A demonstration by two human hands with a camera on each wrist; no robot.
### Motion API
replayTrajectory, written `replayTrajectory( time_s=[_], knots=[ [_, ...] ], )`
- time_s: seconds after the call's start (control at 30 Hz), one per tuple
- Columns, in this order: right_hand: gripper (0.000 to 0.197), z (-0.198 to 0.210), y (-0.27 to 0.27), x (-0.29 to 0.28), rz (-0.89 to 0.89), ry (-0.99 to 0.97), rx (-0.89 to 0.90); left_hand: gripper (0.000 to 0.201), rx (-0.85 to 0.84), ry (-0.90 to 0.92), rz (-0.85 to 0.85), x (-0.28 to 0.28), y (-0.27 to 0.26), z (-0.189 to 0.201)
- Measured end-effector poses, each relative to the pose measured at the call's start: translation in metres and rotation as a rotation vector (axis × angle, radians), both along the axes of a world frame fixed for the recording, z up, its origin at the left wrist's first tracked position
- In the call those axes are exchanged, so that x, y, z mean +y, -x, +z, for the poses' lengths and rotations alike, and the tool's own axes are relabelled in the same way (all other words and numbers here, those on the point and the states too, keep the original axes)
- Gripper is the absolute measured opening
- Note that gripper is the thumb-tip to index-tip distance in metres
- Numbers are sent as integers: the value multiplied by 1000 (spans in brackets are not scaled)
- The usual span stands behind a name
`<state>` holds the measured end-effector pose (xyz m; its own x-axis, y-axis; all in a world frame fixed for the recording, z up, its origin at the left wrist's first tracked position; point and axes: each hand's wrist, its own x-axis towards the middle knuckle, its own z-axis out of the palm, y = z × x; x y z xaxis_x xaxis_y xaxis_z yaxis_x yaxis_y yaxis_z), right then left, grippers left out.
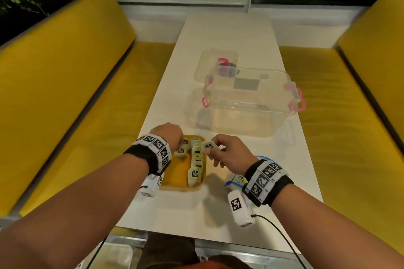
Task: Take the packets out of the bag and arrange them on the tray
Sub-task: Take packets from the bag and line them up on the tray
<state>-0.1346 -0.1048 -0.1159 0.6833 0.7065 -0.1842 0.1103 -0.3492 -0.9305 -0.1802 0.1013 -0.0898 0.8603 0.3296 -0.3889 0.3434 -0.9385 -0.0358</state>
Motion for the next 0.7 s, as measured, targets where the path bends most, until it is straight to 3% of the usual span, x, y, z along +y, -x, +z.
replayTrajectory(
  time_s=[0.5, 0.6, 0.7],
  knots=[
    [9, -20, -9, 20, -79, -31, 39, 10, -113, -6, -9, 9, -12, -13],
    [6, -21, -10, 25, -107, -89, 88, 13, -190, 77, -30, 14, -8, -2],
    [5, -20, -10, 31, -125, -103, 108, 23, -362, 335, -55, 12, 0, 14]
  ],
)
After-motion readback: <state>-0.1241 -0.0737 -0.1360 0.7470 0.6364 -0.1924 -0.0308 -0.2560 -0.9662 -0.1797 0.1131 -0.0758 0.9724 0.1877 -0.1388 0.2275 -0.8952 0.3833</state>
